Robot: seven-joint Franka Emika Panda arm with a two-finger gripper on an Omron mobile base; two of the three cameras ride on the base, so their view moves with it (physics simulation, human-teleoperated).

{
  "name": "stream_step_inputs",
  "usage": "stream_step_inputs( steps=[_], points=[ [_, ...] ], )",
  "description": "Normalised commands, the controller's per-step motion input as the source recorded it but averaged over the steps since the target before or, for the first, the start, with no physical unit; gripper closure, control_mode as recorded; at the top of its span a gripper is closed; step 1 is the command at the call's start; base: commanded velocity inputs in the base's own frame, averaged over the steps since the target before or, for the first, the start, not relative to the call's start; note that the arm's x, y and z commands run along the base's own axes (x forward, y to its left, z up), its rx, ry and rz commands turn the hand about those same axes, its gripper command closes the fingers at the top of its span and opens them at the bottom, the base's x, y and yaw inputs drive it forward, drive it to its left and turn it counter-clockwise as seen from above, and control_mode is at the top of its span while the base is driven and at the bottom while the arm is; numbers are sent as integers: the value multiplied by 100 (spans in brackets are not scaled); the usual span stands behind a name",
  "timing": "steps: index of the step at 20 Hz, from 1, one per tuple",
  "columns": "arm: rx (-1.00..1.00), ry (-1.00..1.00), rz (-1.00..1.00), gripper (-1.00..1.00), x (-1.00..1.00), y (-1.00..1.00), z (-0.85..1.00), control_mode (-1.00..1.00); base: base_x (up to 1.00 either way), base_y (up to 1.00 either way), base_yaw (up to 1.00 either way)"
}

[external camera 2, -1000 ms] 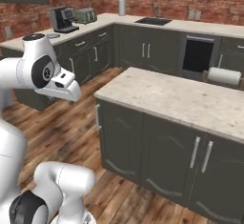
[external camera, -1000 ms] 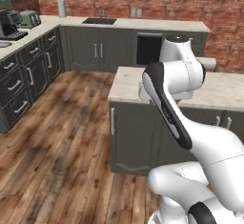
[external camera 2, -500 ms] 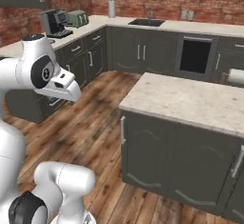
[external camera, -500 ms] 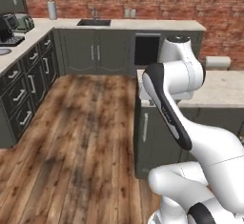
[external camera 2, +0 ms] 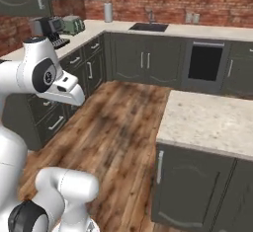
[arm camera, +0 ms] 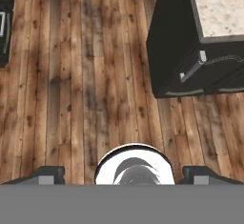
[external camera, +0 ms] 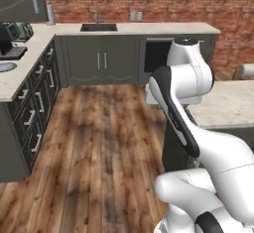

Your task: Move the hot dog bun to the plate on the dining table and place the condiment next to that plate. Then navigate to the fridge and take the sausage and place it on the plate as well.

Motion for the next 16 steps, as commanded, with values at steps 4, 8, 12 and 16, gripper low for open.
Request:
stream_step_inputs(
  steps=[4,8,12,16],
  points=[
    [0,0,0,-100,0,0,0,100,100,92,-21],
    [0,0,0,-100,0,0,0,100,100,66,-21],
    [0,0,0,-100,0,0,0,100,100,28,-17],
    [0,0,0,-100,0,0,0,100,100,14,-16]
  ],
)
